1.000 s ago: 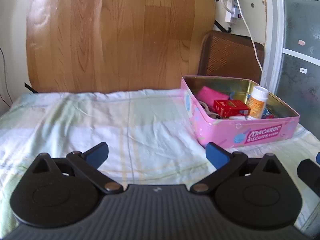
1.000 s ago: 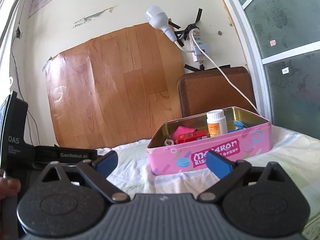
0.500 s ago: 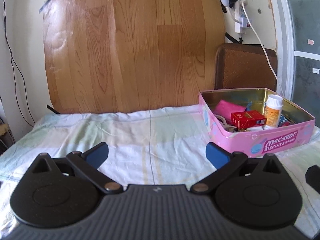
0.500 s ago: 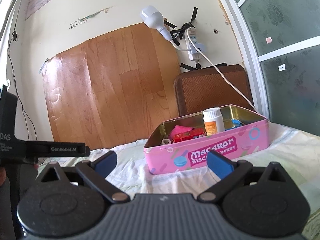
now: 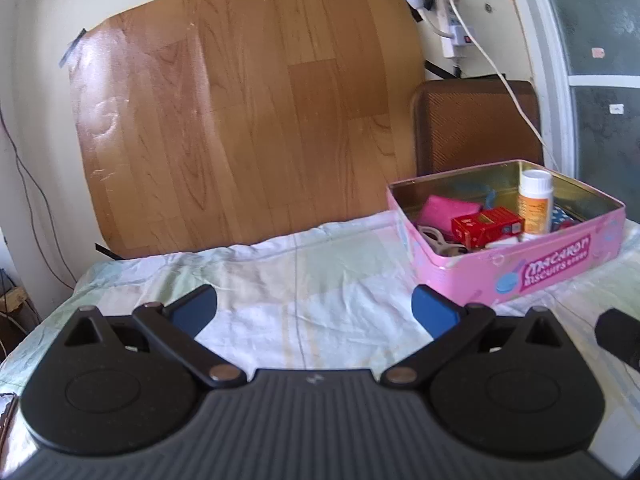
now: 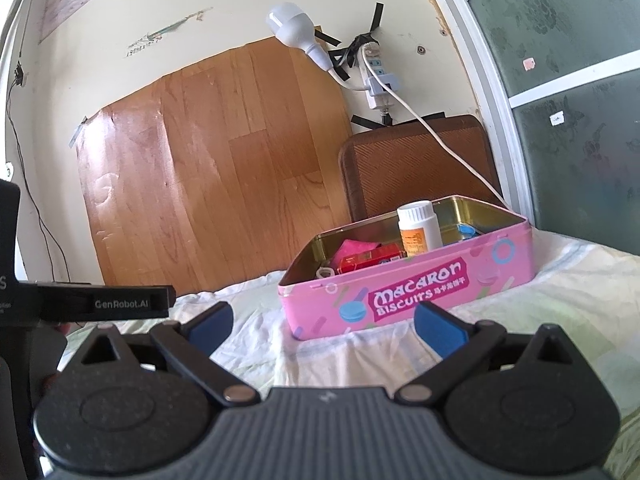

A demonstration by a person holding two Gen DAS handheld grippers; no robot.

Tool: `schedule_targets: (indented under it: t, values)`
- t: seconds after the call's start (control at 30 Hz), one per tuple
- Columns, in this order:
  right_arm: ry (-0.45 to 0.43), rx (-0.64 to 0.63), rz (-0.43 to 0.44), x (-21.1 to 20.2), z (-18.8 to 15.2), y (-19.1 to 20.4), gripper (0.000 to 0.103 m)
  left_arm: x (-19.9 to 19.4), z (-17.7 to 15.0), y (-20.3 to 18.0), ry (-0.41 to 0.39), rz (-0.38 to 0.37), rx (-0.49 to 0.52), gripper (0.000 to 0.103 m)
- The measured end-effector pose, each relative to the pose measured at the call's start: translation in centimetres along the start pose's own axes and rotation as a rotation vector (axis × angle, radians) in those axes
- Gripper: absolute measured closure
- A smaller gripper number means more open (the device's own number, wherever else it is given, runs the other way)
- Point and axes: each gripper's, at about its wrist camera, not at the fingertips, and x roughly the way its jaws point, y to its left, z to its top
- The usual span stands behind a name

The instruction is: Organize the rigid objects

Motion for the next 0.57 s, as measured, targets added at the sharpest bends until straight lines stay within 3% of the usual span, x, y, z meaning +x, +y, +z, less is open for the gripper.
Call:
schedule_targets:
  t: [0.33,0.57]
  values:
    - [0.010,0.010,-0.002,0.1,-0.2,-0.3,0.002,0.0,-0.1,-0.9,0.016,-0.032,0.019,0.000]
    - [0.012,0.012,-0.007,0.1,-0.3,-0.4,0.001,0.2,-0.4,-1.4,0.036,-0.096,0.031,0.000]
